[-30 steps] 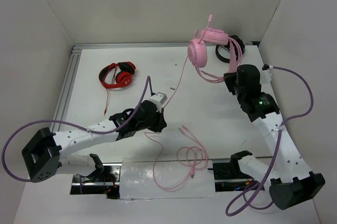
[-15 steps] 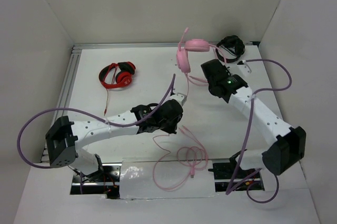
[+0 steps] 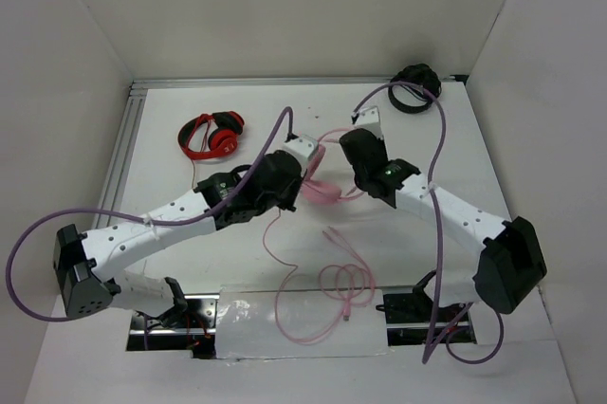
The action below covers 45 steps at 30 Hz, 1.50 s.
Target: Wrap the headphones
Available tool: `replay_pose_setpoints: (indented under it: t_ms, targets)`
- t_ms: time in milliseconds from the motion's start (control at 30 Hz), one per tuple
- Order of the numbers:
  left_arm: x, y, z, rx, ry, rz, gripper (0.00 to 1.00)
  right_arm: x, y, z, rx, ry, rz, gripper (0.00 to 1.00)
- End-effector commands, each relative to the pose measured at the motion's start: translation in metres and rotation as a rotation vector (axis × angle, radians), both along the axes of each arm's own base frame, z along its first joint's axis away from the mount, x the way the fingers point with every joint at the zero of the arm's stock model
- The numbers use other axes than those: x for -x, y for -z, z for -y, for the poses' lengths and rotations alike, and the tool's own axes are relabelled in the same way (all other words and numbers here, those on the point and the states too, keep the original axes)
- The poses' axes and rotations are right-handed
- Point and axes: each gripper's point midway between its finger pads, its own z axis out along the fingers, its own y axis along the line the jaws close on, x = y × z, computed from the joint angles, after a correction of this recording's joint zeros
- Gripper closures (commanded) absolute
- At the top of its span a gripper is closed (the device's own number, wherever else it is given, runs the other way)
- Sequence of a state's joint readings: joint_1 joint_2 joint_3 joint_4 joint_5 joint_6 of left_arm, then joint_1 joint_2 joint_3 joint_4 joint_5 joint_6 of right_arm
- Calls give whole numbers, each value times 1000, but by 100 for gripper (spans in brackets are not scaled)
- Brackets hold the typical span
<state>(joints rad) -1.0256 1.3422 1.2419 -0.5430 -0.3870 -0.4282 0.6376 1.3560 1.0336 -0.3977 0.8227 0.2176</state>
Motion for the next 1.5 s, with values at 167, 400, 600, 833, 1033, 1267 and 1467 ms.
replay_pose_setpoints:
  t_ms: [167, 400, 600, 833, 1033, 1267, 1467]
  targets:
    - [-51, -82, -8, 54, 165, 348, 80, 31, -43, -63, 111, -696, 73, 100]
    - [-90, -78, -36, 16, 165, 390, 84, 90, -73, -102, -21, -1110, 129, 100]
    - [-94, -75, -42, 116, 256, 416, 81, 123, -103, -111, -129, -1301, 173, 100]
    - [-67, -83, -23, 282, 456, 428, 76, 132, -149, -150, -573, -1390, 114, 100]
    - [-60, -73, -22, 365, 474, 358, 69, 131, -197, -136, -802, -1267, 118, 100]
    - [-29, -66, -7, 489, 604, 267, 48, 109, -213, -103, -912, -896, 201, 100]
    - [-6, -43, 10, 552, 688, 183, 36, 89, -225, -82, -952, -684, 243, 100]
